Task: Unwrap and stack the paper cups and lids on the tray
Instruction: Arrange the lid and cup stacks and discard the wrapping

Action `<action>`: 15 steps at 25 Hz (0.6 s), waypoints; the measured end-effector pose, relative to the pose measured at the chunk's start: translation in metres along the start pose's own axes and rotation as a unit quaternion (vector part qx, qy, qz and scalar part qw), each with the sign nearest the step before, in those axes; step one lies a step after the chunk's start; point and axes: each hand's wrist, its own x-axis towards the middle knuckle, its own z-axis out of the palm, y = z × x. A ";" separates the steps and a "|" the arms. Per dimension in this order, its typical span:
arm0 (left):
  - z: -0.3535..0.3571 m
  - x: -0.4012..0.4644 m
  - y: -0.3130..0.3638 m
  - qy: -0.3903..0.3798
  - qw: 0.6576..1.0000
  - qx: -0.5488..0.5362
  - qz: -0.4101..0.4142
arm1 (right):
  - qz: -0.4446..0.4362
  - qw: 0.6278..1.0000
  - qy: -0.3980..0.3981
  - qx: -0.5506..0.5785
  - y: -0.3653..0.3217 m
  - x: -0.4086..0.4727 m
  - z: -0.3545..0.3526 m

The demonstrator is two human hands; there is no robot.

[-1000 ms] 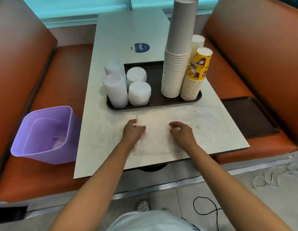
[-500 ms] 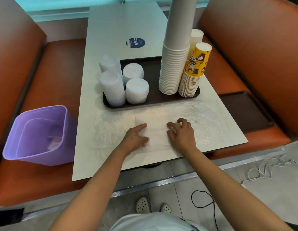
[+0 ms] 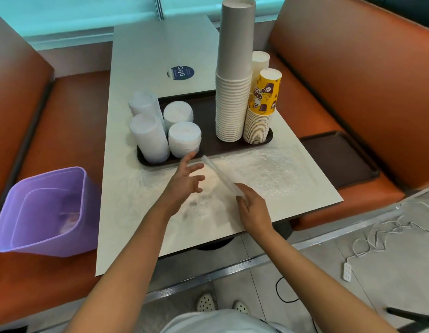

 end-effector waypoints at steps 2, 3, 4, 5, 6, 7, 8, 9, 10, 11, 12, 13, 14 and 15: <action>0.000 0.008 -0.005 -0.008 0.994 0.104 0.034 | 0.048 0.995 -0.046 0.079 -0.002 -0.001 -0.017; 0.002 0.011 -0.007 -0.029 0.985 0.163 0.050 | 0.062 0.992 -0.065 0.093 0.000 -0.001 -0.022; 0.005 0.015 -0.009 -0.056 0.975 0.206 0.065 | 0.074 0.987 -0.077 0.116 0.002 -0.001 -0.027; 0.010 0.021 -0.011 -0.082 0.968 0.226 0.077 | 0.092 0.980 -0.082 0.157 0.006 0.000 -0.032; 0.016 0.025 -0.012 -0.104 0.964 0.230 0.082 | 0.109 0.967 -0.081 0.216 0.012 0.002 -0.036; 0.021 0.030 -0.012 -0.124 0.963 0.225 0.083 | 0.133 0.948 -0.072 0.280 0.015 0.001 -0.039; 0.026 0.034 -0.012 -0.137 0.962 0.221 0.081 | 0.151 0.932 -0.059 0.325 0.019 0.001 -0.042; 0.032 0.039 -0.012 -0.146 0.962 0.216 0.078 | 0.158 0.926 -0.047 0.340 0.022 0.002 -0.046; 0.038 0.042 -0.012 -0.150 0.963 0.211 0.077 | 0.162 0.929 -0.030 0.330 0.025 0.004 -0.048; 0.044 0.047 -0.013 -0.148 0.964 0.207 0.079 | 0.169 0.934 -0.016 0.314 0.028 0.006 -0.051; 0.049 0.050 -0.012 -0.141 0.965 0.205 0.082 | 0.184 0.937 0.003 0.298 0.030 0.009 -0.052; 0.055 0.055 -0.013 -0.132 0.967 0.201 0.081 | 0.196 0.935 0.021 0.295 0.030 0.012 -0.053; 0.060 0.060 -0.013 -0.122 0.970 0.197 0.076 | 0.204 0.940 0.044 0.270 0.030 0.017 -0.055; 0.065 0.064 -0.013 -0.110 0.973 0.192 0.069 | 0.212 0.947 0.065 0.233 0.032 0.022 -0.058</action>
